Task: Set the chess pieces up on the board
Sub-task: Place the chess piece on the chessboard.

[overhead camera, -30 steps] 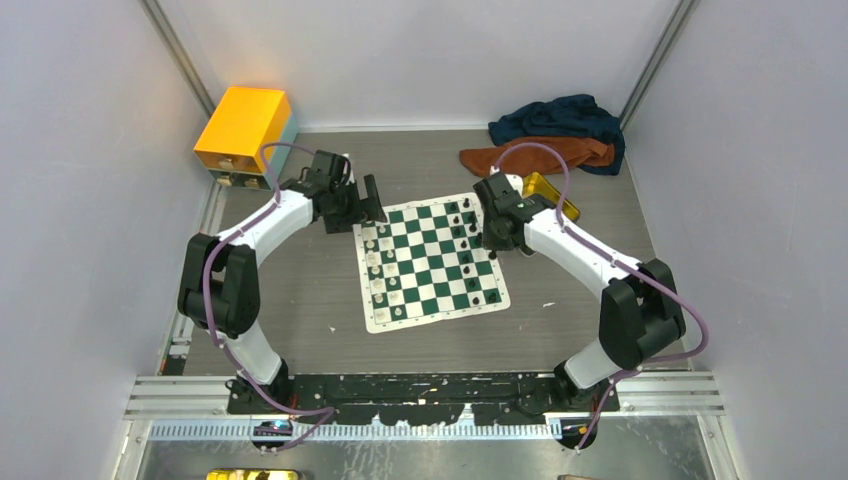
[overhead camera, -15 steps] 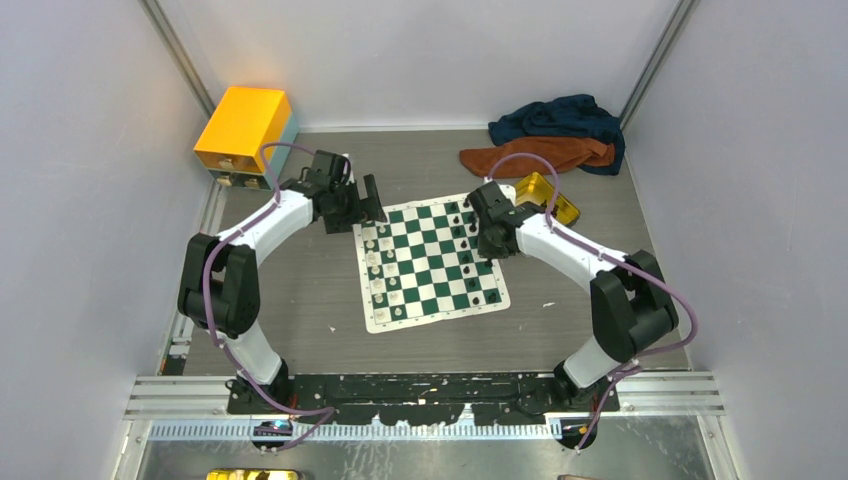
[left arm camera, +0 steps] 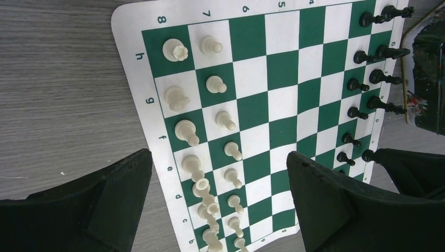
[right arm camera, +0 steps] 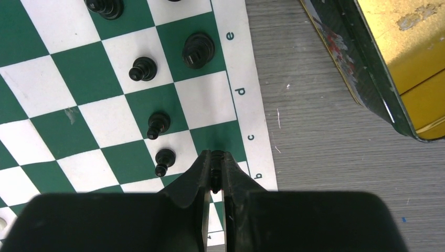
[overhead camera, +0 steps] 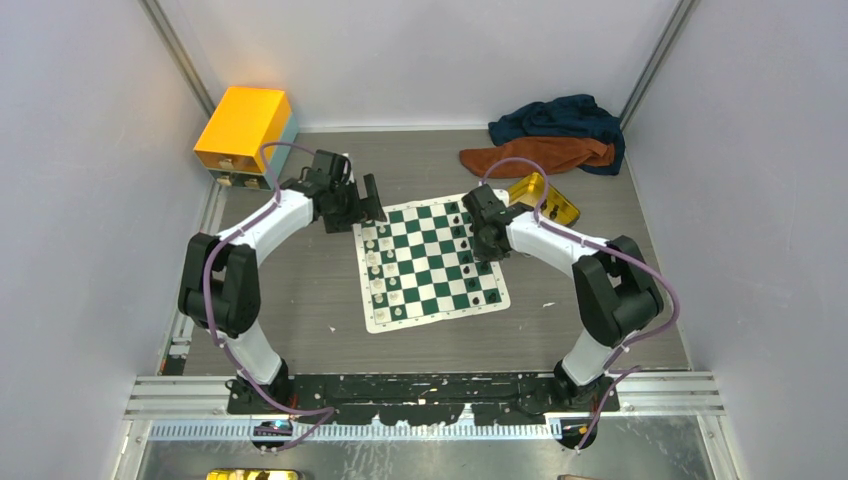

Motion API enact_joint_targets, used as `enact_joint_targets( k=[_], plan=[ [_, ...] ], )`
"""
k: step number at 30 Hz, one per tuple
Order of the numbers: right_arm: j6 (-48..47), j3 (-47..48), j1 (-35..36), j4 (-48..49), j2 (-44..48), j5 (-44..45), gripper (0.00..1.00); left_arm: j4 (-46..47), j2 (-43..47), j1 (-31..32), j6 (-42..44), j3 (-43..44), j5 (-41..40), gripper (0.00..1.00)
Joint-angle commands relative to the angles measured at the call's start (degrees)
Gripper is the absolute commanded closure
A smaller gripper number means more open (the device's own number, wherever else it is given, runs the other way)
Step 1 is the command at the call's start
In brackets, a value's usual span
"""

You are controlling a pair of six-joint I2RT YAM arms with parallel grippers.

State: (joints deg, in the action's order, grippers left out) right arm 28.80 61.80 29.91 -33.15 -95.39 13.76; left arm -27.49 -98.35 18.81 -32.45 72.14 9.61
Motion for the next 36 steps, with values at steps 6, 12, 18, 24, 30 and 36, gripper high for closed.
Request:
enact_joint_targets(
  k=[6,12,18,24,30,36],
  plan=[
    [-1.0,0.9,0.3,2.8,-1.3,0.4,0.99,1.5,-0.8,0.4,1.0,3.3,-0.5,0.00],
    [-1.1,0.4,0.1,3.4,-2.1,0.4,0.96,1.2,-1.1,0.4,1.0,3.5,-0.6,0.00],
    [-1.3,0.3,-0.3,3.6,-2.4,0.4,0.89,1.1,-1.1,0.4,1.1,3.6,-0.6,0.00],
    [-1.5,0.6,-0.3,3.5,-1.8,0.0,0.74,0.9,-1.0,0.4,1.1,3.7,-0.5,0.00],
    [-1.7,1.0,-0.4,2.6,-0.7,0.5,0.64,0.9,-0.7,0.4,1.1,3.5,-0.3,0.00],
    [-1.7,1.9,-0.3,0.9,2.0,1.4,0.64,1.1,0.2,0.4,0.9,3.0,-0.3,0.00]
  ],
)
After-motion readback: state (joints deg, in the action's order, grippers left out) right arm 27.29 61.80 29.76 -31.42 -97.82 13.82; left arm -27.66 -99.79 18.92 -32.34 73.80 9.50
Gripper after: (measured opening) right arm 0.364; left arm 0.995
